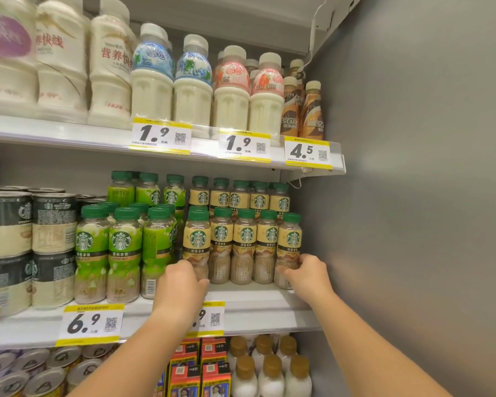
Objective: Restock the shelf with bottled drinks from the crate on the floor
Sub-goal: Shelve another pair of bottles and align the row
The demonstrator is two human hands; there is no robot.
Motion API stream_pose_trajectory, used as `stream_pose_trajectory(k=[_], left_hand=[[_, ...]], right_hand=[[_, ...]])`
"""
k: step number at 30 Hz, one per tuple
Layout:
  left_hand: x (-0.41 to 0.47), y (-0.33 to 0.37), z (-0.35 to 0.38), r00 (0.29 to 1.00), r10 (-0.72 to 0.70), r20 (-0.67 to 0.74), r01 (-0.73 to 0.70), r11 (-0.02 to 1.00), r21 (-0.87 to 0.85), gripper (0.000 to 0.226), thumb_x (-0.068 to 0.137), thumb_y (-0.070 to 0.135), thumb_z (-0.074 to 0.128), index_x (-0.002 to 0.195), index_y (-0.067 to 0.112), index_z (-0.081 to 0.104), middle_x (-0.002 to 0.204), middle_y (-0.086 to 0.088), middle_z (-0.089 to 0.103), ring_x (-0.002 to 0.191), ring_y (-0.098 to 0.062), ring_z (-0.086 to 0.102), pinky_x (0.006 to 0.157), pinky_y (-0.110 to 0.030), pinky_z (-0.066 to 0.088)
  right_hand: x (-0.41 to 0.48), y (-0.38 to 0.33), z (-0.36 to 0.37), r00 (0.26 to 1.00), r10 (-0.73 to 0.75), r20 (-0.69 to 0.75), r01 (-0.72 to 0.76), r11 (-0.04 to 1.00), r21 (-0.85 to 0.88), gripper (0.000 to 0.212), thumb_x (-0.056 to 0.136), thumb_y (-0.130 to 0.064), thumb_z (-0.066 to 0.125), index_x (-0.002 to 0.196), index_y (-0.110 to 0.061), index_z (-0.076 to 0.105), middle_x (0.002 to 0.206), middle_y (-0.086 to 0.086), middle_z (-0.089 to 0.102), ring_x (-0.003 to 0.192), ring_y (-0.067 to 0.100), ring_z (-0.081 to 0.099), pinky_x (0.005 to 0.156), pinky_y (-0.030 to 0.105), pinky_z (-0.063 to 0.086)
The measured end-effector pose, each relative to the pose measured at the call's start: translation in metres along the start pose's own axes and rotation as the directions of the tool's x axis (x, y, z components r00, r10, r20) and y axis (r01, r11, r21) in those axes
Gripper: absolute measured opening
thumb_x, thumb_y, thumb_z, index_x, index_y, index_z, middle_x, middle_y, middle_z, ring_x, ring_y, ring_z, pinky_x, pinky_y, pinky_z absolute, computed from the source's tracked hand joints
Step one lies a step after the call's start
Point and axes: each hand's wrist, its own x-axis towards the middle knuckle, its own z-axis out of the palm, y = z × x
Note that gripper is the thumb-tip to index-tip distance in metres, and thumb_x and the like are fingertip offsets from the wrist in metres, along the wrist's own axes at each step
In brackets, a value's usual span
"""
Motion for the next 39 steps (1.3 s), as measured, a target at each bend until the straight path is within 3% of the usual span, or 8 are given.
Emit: stream_pose_trajectory(k=[5, 9, 14, 19, 24, 31, 36, 39], left_hand=[[-0.004, 0.013, -0.006, 1.0, -0.024, 0.012, 0.024, 1.0, -0.004, 0.037, 0.092, 0.022, 0.072, 0.107, 0.005, 0.044, 0.106, -0.014, 0.067, 0.102, -0.033, 0.068, 0.068, -0.032, 0.048], [-0.004, 0.012, -0.007, 0.999, -0.033, 0.009, 0.033, 0.999, -0.007, 0.035, 0.093, 0.022, 0.071, 0.11, 0.005, 0.045, 0.111, -0.014, 0.066, 0.104, -0.032, 0.067, 0.075, -0.035, 0.055], [-0.003, 0.005, -0.01, 1.0, -0.017, -0.021, 0.017, 1.0, 0.004, 0.029, 0.092, 0.025, 0.072, 0.102, 0.006, 0.052, 0.102, -0.011, 0.066, 0.099, -0.031, 0.067, 0.072, -0.034, 0.052], [0.001, -0.002, -0.01, 0.999, -0.007, -0.035, 0.01, 0.997, 0.074, 0.042, 0.088, 0.031, 0.075, 0.065, 0.015, 0.044, 0.067, -0.001, 0.054, 0.068, -0.024, 0.057, 0.058, -0.031, 0.045], [-0.001, -0.002, -0.015, 1.0, 0.02, -0.02, -0.017, 0.992, 0.125, 0.045, 0.088, 0.033, 0.076, 0.063, 0.016, 0.043, 0.067, -0.002, 0.054, 0.069, -0.025, 0.058, 0.059, -0.031, 0.047], [-0.008, 0.004, -0.021, 0.999, 0.014, -0.041, -0.01, 0.997, 0.076, 0.043, 0.087, 0.031, 0.077, 0.107, 0.006, 0.049, 0.104, -0.012, 0.069, 0.102, -0.031, 0.068, 0.074, -0.035, 0.055], [-0.008, 0.002, -0.025, 1.0, -0.002, 0.004, 0.002, 0.994, 0.113, 0.045, 0.088, 0.035, 0.076, 0.111, 0.006, 0.051, 0.109, -0.011, 0.067, 0.106, -0.03, 0.066, 0.075, -0.034, 0.053], [-0.01, 0.001, -0.028, 1.0, 0.016, 0.025, -0.019, 0.991, 0.129, 0.044, 0.088, 0.037, 0.075, 0.109, 0.006, 0.053, 0.105, -0.01, 0.068, 0.102, -0.029, 0.067, 0.072, -0.033, 0.052]], right_hand=[[0.014, 0.003, 0.002, 1.0, -0.004, 0.027, 0.005, 0.999, -0.037, 0.045, 0.085, -0.029, 0.078, 0.122, -0.009, 0.063, 0.118, 0.008, 0.068, 0.092, 0.021, 0.057, 0.081, 0.031, 0.047], [0.022, 0.007, 0.005, 1.0, -0.021, 0.007, 0.021, 0.999, -0.045, 0.048, 0.085, -0.03, 0.077, 0.124, -0.006, 0.063, 0.12, 0.012, 0.068, 0.094, 0.024, 0.058, 0.083, 0.032, 0.048], [0.022, 0.007, 0.01, 1.0, -0.029, -0.002, 0.029, 0.999, -0.037, 0.054, 0.086, -0.03, 0.076, 0.13, -0.002, 0.058, 0.126, 0.015, 0.065, 0.113, 0.034, 0.06, 0.086, 0.032, 0.045], [0.021, 0.004, 0.011, 0.999, -0.032, 0.009, 0.032, 0.999, -0.031, 0.049, 0.088, -0.03, 0.074, 0.126, -0.004, 0.059, 0.124, 0.015, 0.066, 0.113, 0.034, 0.06, 0.084, 0.031, 0.044], [0.019, 0.001, 0.008, 0.999, -0.026, 0.021, 0.027, 0.998, -0.048, 0.05, 0.089, -0.031, 0.073, 0.129, -0.004, 0.058, 0.127, 0.015, 0.065, 0.115, 0.034, 0.059, 0.09, 0.034, 0.046], [0.011, -0.004, 0.007, 0.999, 0.0, 0.044, 0.006, 0.991, -0.131, 0.05, 0.088, -0.035, 0.073, 0.125, -0.007, 0.057, 0.125, 0.015, 0.064, 0.113, 0.034, 0.059, 0.089, 0.037, 0.048], [0.002, -0.01, 0.001, 1.0, -0.031, 0.002, 0.031, 0.982, -0.186, 0.056, 0.088, -0.04, 0.071, 0.126, -0.002, 0.054, 0.122, 0.016, 0.064, 0.099, 0.032, 0.061, 0.076, 0.034, 0.048], [-0.009, -0.015, -0.004, 0.999, -0.051, 0.014, 0.053, 0.96, -0.275, 0.057, 0.093, -0.044, 0.062, 0.132, -0.004, 0.051, 0.126, 0.016, 0.063, 0.105, 0.034, 0.062, 0.082, 0.038, 0.051]])
